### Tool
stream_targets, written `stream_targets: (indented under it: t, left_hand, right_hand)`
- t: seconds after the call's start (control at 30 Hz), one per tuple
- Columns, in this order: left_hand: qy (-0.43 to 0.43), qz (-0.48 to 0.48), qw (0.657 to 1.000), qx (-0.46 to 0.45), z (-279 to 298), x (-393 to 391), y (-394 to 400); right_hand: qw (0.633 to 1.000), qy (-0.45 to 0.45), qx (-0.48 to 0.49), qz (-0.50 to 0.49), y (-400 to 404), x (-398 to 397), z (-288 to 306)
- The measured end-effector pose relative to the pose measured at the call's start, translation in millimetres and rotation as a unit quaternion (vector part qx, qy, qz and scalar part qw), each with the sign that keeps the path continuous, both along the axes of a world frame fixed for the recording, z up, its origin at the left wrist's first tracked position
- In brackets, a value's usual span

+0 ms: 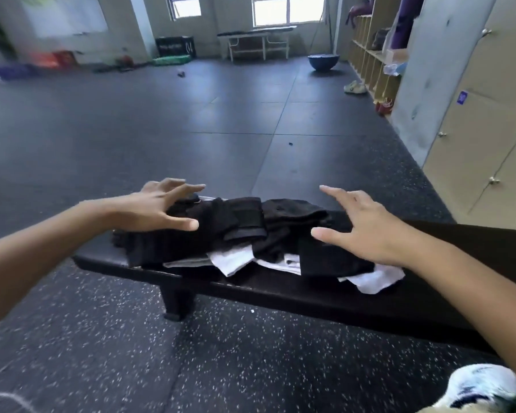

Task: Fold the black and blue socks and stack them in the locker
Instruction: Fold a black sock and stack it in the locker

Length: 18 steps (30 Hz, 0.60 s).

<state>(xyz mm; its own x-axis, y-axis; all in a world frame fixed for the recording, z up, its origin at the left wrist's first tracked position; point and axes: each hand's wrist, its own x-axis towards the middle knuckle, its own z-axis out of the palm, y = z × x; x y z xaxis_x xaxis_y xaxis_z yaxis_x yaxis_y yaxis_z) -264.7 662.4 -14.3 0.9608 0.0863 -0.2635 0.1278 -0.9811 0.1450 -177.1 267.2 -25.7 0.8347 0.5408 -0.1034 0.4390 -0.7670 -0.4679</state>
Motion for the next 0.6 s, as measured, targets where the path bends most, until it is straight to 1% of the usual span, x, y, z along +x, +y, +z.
stream_targets:
  t: [0.03, 0.1, 0.2, 0.3, 0.37, 0.5, 0.6]
  left_hand:
    - [0.015, 0.002, 1.000, 0.004, -9, -4, 9]
    - [0.016, -0.004, 0.999, 0.032, -28, -8, 21]
    - [-0.010, 0.009, 0.996, 0.088, -49, -13, 26]
    - [-0.043, 0.015, 0.991, 0.123, -60, -13, 30]
    - [-0.051, 0.027, 0.992, 0.111, -60, -11, 36]
    - [-0.040, 0.039, 0.998, 0.041, -61, 2, 47]
    - [-0.034, 0.038, 0.999, 0.014, -64, 8, 49]
  right_hand:
    - [1.000, 0.008, -0.022, 0.005, 12, 0, -2]
    - [0.999, 0.020, -0.048, 0.001, 34, 0, -10]
    - [0.996, 0.033, -0.078, -0.021, 64, 1, -25]
    - [0.991, 0.055, -0.116, -0.044, 85, 2, -36]
    - [0.987, 0.069, -0.129, -0.060, 93, 1, -40]
    - [0.982, 0.073, -0.143, -0.095, 97, -3, -46]
    - [0.976, 0.069, -0.180, -0.105, 100, -5, -52]
